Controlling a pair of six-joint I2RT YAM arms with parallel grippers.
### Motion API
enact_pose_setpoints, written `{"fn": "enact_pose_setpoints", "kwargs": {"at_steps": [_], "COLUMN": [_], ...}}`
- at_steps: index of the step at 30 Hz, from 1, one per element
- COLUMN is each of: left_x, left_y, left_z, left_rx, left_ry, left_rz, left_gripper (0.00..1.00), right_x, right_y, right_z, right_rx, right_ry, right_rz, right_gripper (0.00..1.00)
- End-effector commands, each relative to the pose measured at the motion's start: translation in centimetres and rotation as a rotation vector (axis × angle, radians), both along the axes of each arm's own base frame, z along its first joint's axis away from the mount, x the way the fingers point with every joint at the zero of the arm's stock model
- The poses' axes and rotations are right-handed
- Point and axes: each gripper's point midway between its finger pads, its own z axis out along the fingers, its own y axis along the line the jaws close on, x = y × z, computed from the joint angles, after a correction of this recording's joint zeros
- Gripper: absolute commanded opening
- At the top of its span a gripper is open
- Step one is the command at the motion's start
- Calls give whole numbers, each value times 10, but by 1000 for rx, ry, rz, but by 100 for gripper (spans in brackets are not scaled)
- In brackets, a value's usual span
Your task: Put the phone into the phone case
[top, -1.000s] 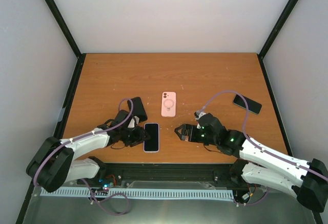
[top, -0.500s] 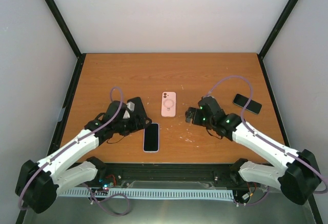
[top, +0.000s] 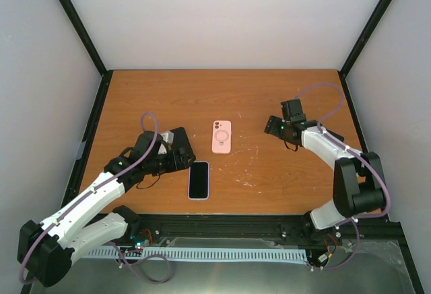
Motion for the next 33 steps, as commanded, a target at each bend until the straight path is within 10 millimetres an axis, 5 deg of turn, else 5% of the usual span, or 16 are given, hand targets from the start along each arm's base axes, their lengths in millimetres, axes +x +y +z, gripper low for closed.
{"fn": "enact_pose_setpoints", "kwargs": {"at_steps": [1, 6, 17, 24, 33], "left_x": [10, 12, 5, -1, -5], "left_y": [2, 4, 25, 33, 39], "left_z": [16, 16, 52, 59, 63], "left_rx": [19, 5, -35, -63, -75], "left_ry": [-54, -46, -149, -173, -185], "left_rz": [11, 47, 144, 178, 204], "left_gripper": [99, 99, 99, 99, 99], "right_x": [19, 17, 7, -1, 0], "right_y": [58, 103, 162, 194, 213], "right_z": [-2, -18, -35, -44, -59], "right_rx": [268, 263, -24, -107, -216], "right_ry": [-42, 14, 70, 87, 83], "right_rz": [149, 185, 222, 272, 285], "right_gripper": [77, 65, 99, 100, 100]}}
